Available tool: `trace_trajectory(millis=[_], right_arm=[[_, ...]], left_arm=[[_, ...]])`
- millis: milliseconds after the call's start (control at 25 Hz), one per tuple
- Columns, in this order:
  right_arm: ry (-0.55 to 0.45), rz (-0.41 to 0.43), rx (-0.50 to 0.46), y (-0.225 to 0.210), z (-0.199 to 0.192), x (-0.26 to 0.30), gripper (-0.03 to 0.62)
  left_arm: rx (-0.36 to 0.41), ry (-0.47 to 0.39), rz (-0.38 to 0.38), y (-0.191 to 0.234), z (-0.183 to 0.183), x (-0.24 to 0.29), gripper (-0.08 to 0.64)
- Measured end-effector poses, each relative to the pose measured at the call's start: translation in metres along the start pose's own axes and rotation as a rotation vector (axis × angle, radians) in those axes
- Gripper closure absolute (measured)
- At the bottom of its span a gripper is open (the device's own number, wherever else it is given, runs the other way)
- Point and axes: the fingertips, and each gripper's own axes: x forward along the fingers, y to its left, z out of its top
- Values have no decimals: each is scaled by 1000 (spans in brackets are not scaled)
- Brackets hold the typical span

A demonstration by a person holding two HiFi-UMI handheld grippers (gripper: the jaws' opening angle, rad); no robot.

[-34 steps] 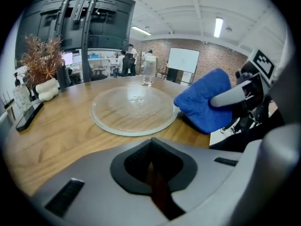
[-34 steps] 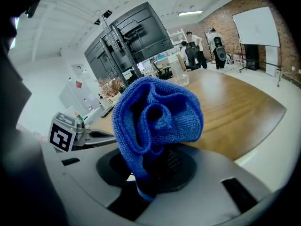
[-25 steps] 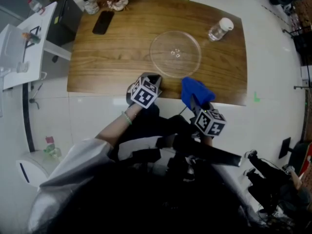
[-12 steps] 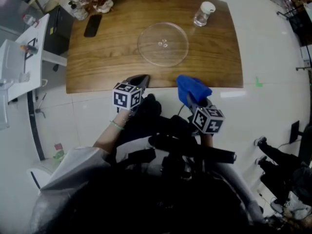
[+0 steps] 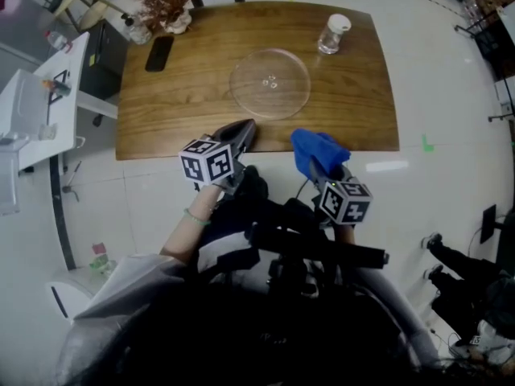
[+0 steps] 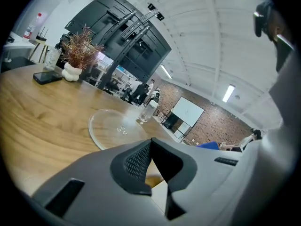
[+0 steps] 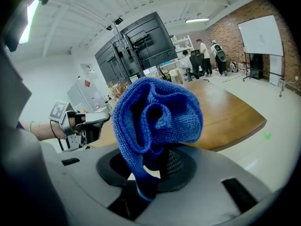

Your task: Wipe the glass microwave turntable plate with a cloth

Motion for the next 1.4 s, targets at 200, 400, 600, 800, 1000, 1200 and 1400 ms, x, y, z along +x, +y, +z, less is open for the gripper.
trace_trajectory(millis=[200,400,600,800,1000,1200,1400], right_arm=[[26,29,-29,9,4,3,479],[39,57,-61,17,13,15,479],[42,65,-83,22,21,32,480],[38,62,-83,28,29,46,480],[26,57,-87,37,34,59,480],[23,40,-83,39,35,65,480],[9,30,-73,42,37,73,480]], left_arm=[[-32,20,1,-5,-13,-16,568],[-70,-15,-3,-1,-5,-26,568],[-75,-25,2,11,2,-27,568],[-70,-25,15,28,10,-34,568],[-69,-29,20,49,18,-36,568],[-68,-31,-14,57,27,-29,568],[-66,-11,-20,69,28,-28,568]])
